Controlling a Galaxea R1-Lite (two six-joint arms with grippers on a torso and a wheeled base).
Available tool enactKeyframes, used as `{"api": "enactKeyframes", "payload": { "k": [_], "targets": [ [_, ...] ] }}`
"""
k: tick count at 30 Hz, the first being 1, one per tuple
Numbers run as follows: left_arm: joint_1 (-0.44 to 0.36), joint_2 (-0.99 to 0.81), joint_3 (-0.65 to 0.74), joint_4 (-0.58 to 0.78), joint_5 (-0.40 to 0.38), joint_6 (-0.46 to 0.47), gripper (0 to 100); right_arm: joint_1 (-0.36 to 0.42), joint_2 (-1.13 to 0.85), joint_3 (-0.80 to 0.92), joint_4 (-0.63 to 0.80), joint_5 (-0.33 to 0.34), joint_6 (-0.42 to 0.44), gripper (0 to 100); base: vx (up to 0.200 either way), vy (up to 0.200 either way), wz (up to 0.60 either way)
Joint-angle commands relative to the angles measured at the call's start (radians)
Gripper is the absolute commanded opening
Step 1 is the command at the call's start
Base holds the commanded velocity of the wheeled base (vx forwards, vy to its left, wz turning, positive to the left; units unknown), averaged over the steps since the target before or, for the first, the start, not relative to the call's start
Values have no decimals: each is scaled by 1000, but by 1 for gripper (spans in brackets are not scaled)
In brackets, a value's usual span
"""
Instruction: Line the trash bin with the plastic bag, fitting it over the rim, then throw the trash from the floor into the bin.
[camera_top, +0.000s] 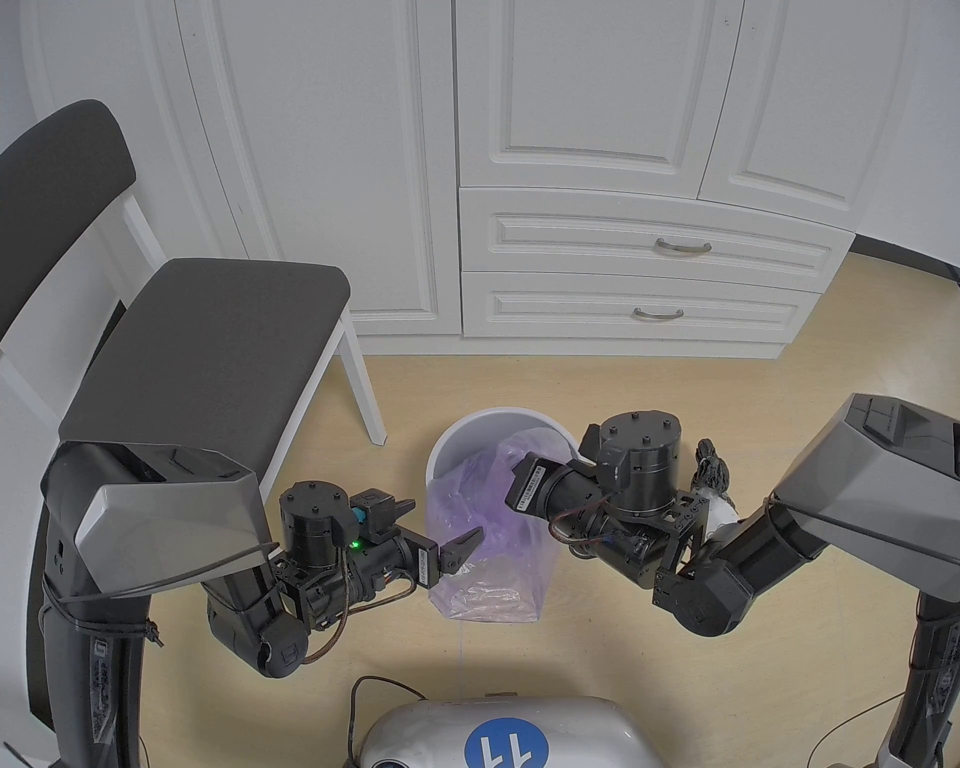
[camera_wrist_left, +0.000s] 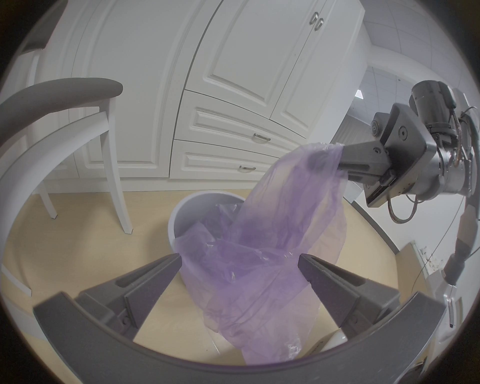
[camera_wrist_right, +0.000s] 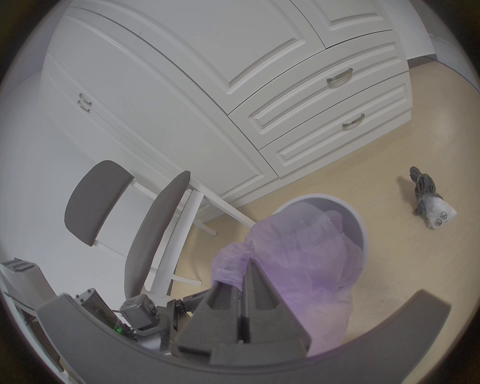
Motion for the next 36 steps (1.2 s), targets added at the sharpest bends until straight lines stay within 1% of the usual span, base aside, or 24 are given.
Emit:
{"api": "enactKeyframes", "payload": {
  "k": [1,5,6,9,10,11,12,16,19,24,26,30,32,33,36],
  "targets": [
    [-10,-31,7,42,-2,-3,100,7,5,-16,-1,-10,12,0,0,0,0],
    [-21,-47,29,52,-17,-37,100,7,13,-22,-3,-10,35,0,0,0,0],
    [-22,-48,35,50,-45,-75,100,7,14,-28,-1,-12,42,0,0,0,0],
    [-25,-48,43,39,-131,-142,100,7,25,-32,-1,-12,45,0,0,0,0],
    [-25,-48,44,38,-136,-146,100,7,25,-32,-1,-12,45,0,0,0,0],
    [-25,-45,52,16,-163,-170,100,7,28,-32,-1,-10,45,0,0,0,0],
    [-25,-44,55,4,-171,-175,100,8,30,-32,-1,-10,45,0,0,0,0],
    [-27,-44,57,1,-174,-172,100,13,30,-33,-1,-10,47,0,0,0,0],
    [-45,-45,30,32,-174,-164,100,30,30,-32,-1,-12,58,0,0,0,0],
    [-45,-53,17,78,-174,-152,100,36,33,-38,-3,-12,64,0,0,0,0],
    [-47,-53,11,82,-174,-152,100,36,40,-47,-3,-12,76,0,0,0,0],
    [-64,-54,-12,110,-174,-149,100,43,117,-94,-17,-15,130,0,0,0,0],
    [-67,-56,-17,122,-174,-141,100,45,128,-97,-34,-22,137,0,0,0,0],
    [-68,-64,-26,157,-174,-118,100,53,128,-91,-72,-33,145,0,0,0,0],
    [-73,-68,-42,194,-174,-93,100,57,120,-82,-81,-33,145,0,0,0,0]
  ]
}}
